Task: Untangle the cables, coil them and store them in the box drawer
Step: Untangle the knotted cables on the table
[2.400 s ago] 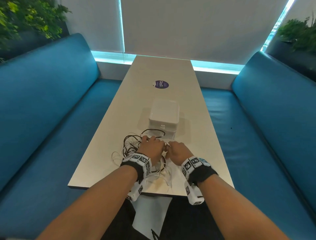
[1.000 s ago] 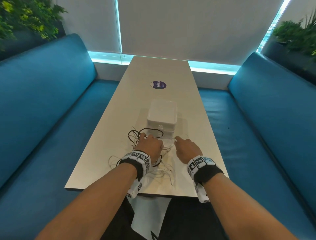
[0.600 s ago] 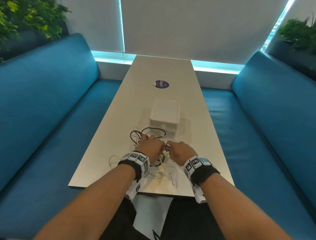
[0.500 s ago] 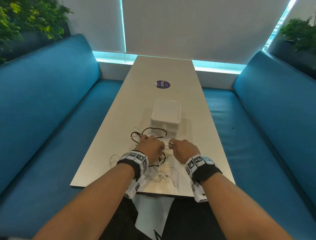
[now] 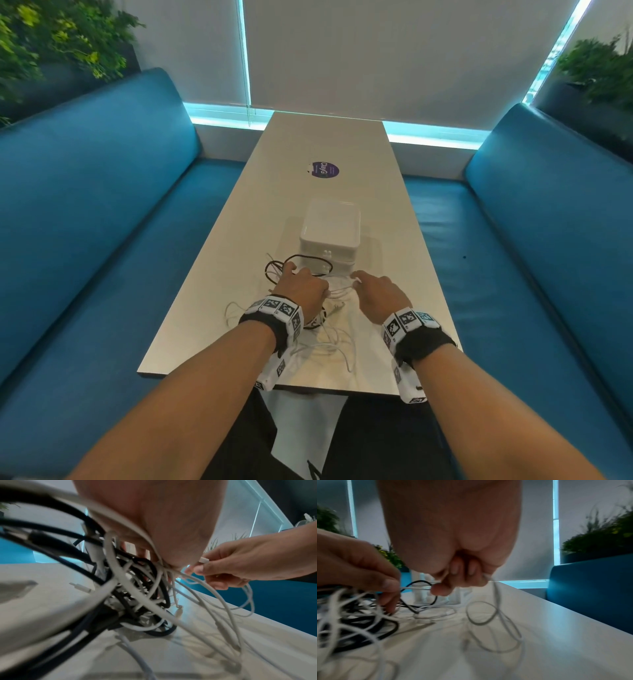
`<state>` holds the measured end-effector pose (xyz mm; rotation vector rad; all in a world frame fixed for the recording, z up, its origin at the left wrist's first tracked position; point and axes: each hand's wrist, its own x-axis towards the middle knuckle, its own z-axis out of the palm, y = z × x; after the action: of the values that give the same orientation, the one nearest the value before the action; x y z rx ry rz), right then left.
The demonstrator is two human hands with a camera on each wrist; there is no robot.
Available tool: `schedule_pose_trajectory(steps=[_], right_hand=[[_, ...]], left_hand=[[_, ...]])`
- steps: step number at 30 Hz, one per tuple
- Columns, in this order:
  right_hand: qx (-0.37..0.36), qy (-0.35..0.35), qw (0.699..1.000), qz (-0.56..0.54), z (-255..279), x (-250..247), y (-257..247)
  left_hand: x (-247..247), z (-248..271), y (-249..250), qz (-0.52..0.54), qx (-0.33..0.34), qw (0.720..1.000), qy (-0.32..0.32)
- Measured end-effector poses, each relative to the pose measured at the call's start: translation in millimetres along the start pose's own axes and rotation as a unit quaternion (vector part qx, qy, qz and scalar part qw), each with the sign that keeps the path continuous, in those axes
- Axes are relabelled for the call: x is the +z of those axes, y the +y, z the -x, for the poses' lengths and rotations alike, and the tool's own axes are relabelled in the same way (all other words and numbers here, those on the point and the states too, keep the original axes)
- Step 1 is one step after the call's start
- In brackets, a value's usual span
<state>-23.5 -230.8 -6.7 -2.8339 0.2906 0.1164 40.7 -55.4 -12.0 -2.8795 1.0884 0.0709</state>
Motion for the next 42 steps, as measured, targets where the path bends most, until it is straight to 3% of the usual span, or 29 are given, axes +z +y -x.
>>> schedule_pose_trajectory(steps=[2, 4, 14, 19, 22, 24, 27, 32, 42], right_hand=[[-0.059, -0.022, 0.998, -0.019, 0.0, 5.9, -12.6], [-0.074, -0.045, 0.996, -0.023, -0.1, 12.4, -21.2], [-0.032, 0.008, 0.999, -0.005, -5.5, 7.1, -18.2], [-0.027, -0.013, 0.999, -0.014, -6.4, 4.4, -14.3], [-0.019, -0.019, 0.999, -0.028, -5.7, 1.7, -12.9], [-0.005, -0.022, 0.999, -0.042, -3.8, 0.2, -10.7], [-0.002, -0.021, 0.998, -0.052, -1.4, 1.0, -11.5], [-0.014, -0.011, 0.997, -0.071, -0.9, 4.1, -22.6], [-0.025, 0.011, 0.999, -0.018, -1.2, 3.6, -31.9]], left_hand=[[1.5, -0.7, 2.2, -0.002, 0.004, 1.0, 0.006], [3.1, -0.6, 3.7, 0.012, 0.004, 1.0, 0.013], [27.8, 19.4, -27.0, 0.174, 0.028, 0.982, 0.069], [26.8, 22.4, -33.1, 0.201, 0.056, 0.972, 0.107], [18.2, 27.7, -32.8, 0.204, 0.03, 0.961, 0.185], [14.6, 32.9, -35.2, 0.145, 0.011, 0.964, 0.223], [10.9, 36.1, -37.7, 0.105, 0.003, 0.982, 0.156], [10.0, 31.0, -36.9, 0.156, -0.011, 0.987, 0.039], [-4.9, 25.6, -42.7, 0.161, -0.033, 0.986, 0.02]])
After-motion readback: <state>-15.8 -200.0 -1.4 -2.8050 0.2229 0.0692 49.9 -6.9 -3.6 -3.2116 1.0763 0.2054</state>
